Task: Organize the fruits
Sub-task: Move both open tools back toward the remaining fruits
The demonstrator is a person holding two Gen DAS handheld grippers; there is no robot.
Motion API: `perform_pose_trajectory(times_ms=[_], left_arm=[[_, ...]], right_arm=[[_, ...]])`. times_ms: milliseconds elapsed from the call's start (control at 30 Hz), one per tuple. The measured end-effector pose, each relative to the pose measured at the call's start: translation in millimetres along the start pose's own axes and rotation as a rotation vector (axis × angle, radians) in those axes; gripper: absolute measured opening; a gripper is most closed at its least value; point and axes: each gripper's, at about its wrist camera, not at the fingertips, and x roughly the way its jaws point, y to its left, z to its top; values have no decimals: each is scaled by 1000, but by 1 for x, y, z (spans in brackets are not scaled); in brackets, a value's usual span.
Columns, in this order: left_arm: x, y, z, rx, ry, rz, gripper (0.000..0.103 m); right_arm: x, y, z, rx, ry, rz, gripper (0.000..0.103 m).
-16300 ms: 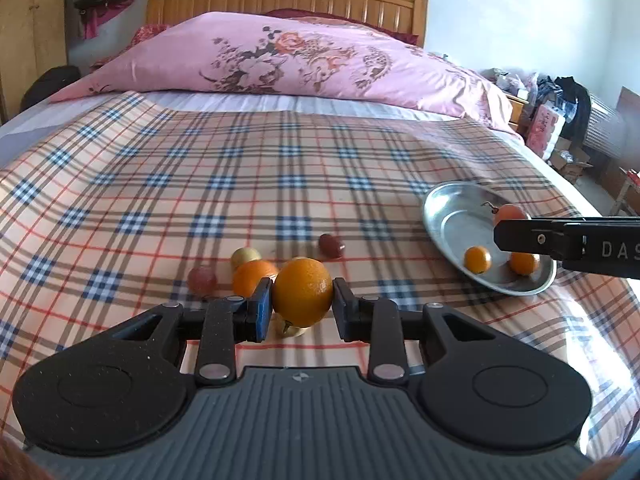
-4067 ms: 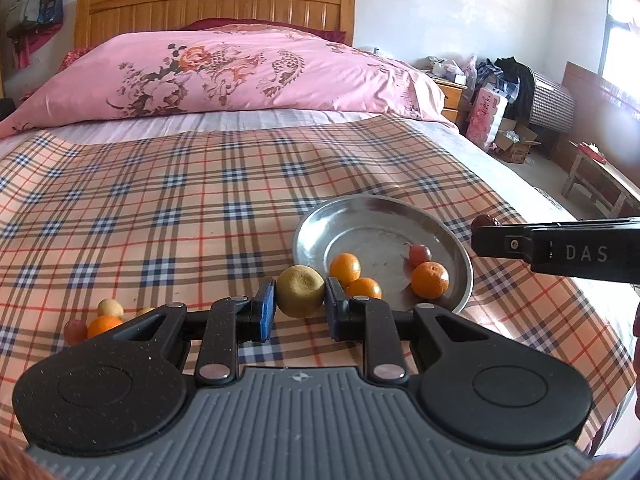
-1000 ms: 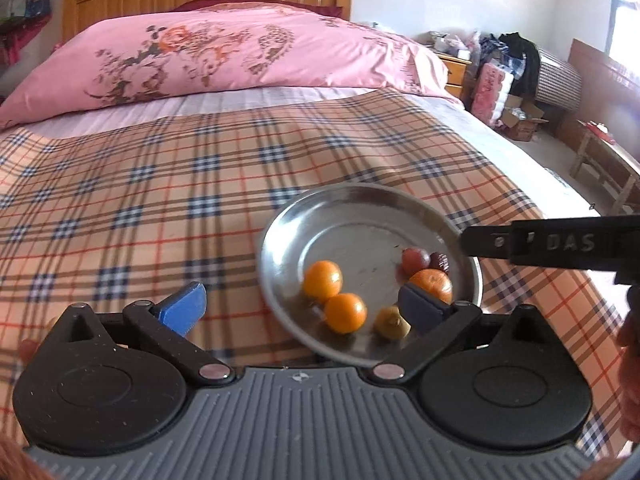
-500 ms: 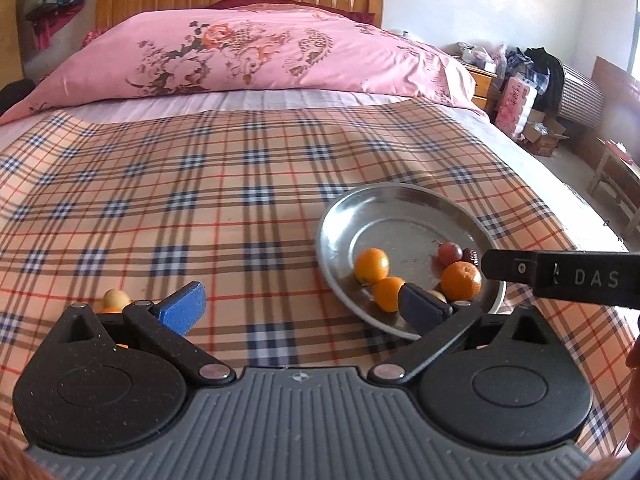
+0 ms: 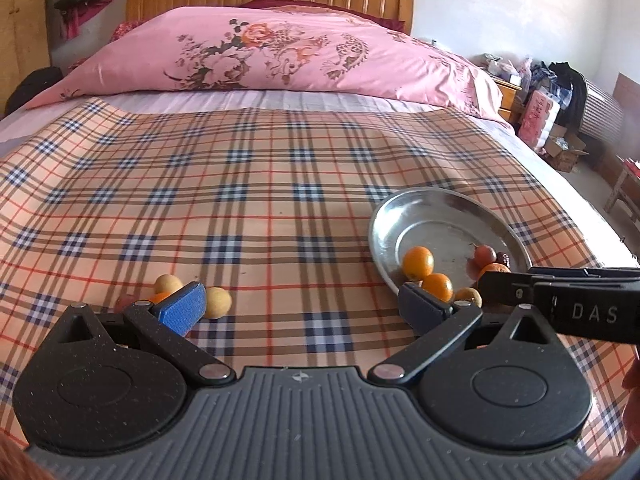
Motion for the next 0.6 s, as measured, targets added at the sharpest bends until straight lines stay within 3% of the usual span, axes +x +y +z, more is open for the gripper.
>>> perform_pose_trajectory(times_ms=[600], left_arm=[[-7,48,-8,-57,-13,62,103]], right_arm=[[15,43,-3,-54,33,46,55]])
